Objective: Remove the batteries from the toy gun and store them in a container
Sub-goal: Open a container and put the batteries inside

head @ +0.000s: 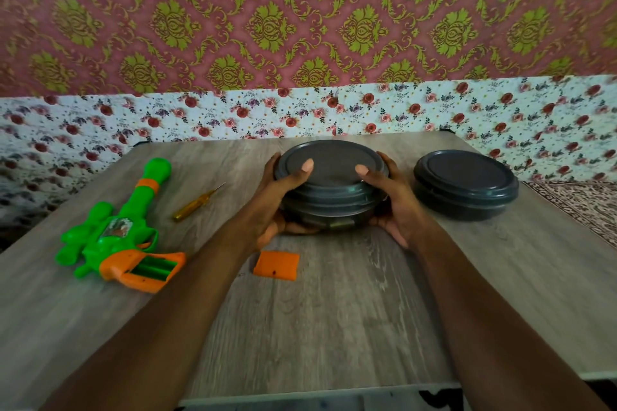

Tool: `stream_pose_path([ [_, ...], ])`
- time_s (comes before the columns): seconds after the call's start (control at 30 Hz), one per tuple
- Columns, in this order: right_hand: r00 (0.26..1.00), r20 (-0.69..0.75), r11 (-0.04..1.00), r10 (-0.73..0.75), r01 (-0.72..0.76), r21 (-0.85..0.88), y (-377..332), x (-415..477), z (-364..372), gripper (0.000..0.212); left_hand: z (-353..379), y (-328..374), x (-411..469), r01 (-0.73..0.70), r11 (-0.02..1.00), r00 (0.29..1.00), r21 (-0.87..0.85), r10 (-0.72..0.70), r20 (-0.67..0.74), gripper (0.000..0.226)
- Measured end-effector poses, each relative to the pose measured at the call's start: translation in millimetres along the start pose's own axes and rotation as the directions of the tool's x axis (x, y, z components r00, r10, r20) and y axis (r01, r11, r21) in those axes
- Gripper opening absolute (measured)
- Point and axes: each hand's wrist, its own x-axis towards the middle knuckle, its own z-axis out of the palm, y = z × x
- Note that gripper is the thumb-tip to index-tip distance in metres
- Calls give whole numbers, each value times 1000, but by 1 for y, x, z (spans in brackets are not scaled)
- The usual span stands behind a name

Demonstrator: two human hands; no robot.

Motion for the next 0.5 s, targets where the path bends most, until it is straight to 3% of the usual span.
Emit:
stream_pose_path([
  [0.17,999,36,999,37,-37,-3,-1,0,-2,72,-1,-1,0,-18,1000,1000,-14,18,13,58],
  [0.37,996,45,996,81,-83,38,-8,-6,1,69,-2,-4,6,0,1000,999,-7,0,-35,78],
  [0.5,995,43,994,92,-94,57,-9,-4,1,61,-1,-5,9,-13,1000,999,-8,13,-29,72],
])
